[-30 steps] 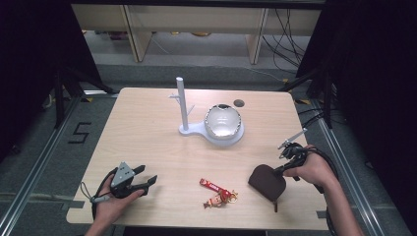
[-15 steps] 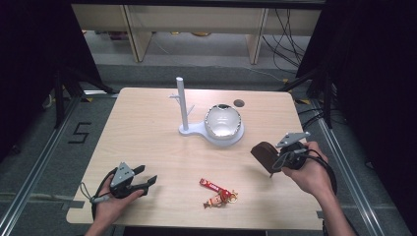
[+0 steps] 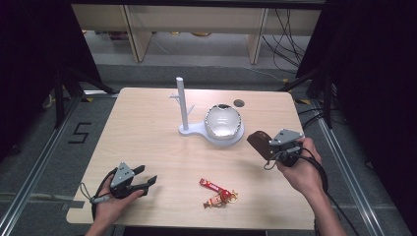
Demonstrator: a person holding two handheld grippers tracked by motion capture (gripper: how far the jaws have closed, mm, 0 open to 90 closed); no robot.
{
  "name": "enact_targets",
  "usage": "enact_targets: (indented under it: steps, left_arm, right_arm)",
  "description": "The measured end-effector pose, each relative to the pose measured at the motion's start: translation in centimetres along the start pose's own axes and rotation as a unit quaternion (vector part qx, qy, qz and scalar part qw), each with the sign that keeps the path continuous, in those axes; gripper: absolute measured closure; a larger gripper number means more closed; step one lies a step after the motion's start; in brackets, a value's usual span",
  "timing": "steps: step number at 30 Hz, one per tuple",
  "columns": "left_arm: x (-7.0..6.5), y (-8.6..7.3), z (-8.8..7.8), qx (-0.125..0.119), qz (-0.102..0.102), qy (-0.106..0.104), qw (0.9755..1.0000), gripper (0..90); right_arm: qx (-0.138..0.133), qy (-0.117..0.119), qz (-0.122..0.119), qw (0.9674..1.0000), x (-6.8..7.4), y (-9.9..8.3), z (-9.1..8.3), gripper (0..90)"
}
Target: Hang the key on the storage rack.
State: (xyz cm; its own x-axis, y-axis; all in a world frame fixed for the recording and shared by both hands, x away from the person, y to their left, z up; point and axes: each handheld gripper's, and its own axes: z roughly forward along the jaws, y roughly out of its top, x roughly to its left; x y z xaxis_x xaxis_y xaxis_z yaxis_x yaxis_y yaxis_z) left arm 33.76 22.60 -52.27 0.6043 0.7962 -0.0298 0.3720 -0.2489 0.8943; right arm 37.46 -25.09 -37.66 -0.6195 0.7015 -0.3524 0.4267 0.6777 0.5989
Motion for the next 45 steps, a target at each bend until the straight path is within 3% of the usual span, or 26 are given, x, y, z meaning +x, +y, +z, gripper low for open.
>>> enact_targets:
  steps: [2, 8, 19, 20, 22, 45]
  left_arm:
    - [0.0, 0.0, 0.0, 0.001, 0.000, 0.001, 1.0000, 36.1]
    - [0.0, 0.0, 0.0, -0.001, 0.000, -0.001, 1.0000, 36.1]
    - [0.0, 0.0, 0.0, 0.000, 0.002, -0.001, 1.0000, 36.1]
    - [0.0, 0.0, 0.0, -0.001, 0.002, -0.001, 1.0000, 36.1]
    - [-0.1, 0.0, 0.0, 0.001, 0.003, 0.001, 1.0000, 36.1]
    - [-0.2, 0.0, 0.0, 0.002, 0.003, -0.001, 1.0000, 36.1]
  right_arm:
    - [0.008, 0.006, 0.006, 0.9999, 0.1, 0.1, 0.0, 87.4]
    - [-0.005, -0.005, -0.011, 0.9999, 0.1, 0.8, 0.1, 87.4]
    - [-0.017, -0.006, -0.018, 0.9997, 0.2, 2.1, 0.4, 87.4]
    - [-0.020, -0.009, -0.032, 0.9993, 0.0, 2.3, 0.5, 87.4]
    - [-0.021, -0.007, -0.023, 0.9995, 0.1, 2.4, 0.5, 87.3]
    - [-0.042, -0.010, -0.040, 0.9982, 0.0, 5.0, 0.7, 87.3]
